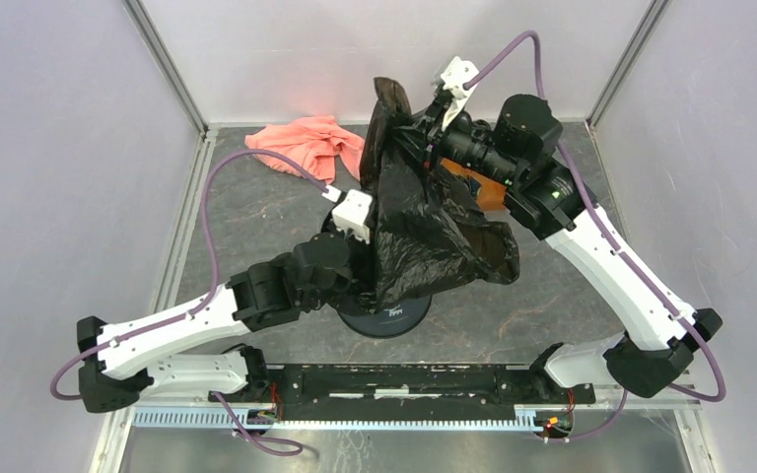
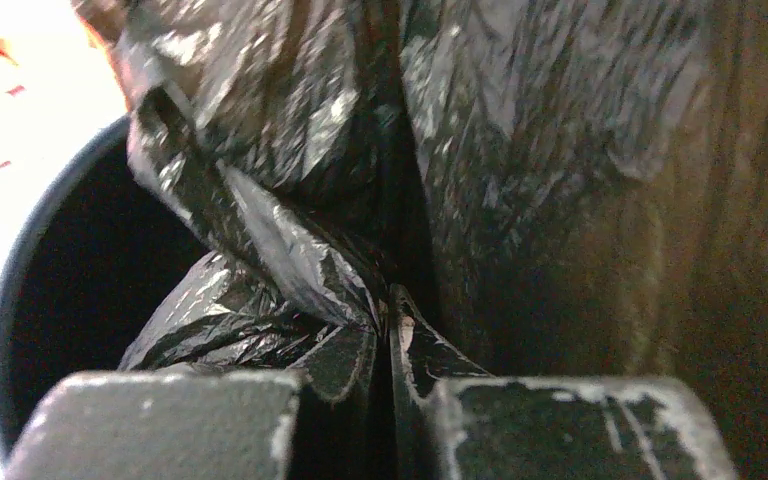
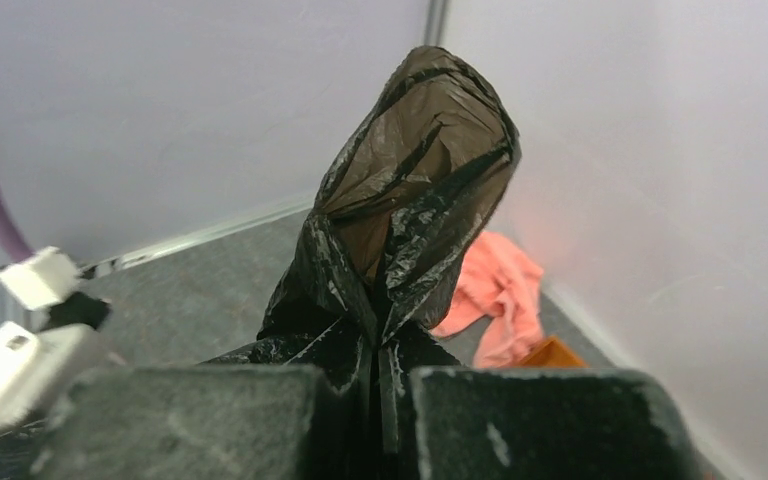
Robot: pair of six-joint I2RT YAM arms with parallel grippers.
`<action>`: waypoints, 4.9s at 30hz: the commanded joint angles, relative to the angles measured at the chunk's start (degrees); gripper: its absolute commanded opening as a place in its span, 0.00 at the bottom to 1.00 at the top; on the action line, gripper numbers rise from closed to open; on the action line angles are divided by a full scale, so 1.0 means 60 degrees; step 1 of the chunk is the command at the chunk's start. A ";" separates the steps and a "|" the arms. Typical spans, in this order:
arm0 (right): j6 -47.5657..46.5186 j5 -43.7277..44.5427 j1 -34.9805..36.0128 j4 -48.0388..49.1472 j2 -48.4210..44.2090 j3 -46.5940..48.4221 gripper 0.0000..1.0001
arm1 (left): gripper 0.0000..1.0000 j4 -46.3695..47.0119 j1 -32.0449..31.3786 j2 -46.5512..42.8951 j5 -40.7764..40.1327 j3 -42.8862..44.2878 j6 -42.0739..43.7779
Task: Put the trash bags into the trash bin
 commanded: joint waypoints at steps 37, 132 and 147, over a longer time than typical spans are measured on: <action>0.0461 0.0020 -0.0023 -0.0022 -0.0188 -0.0922 0.01 | 0.72 -0.2343 0.0964 0.0533 0.4749 0.2025 0.0115; -0.0886 0.0424 0.0828 -0.2269 -0.2919 -0.3670 0.98 | 0.02 -0.1336 0.3175 -0.4073 0.5119 -0.0527 -0.2763; -0.0463 -0.0258 0.1246 -0.1061 -0.2847 -0.4949 0.98 | 0.02 -0.4395 0.3175 -0.5023 0.2918 -0.0397 -0.3465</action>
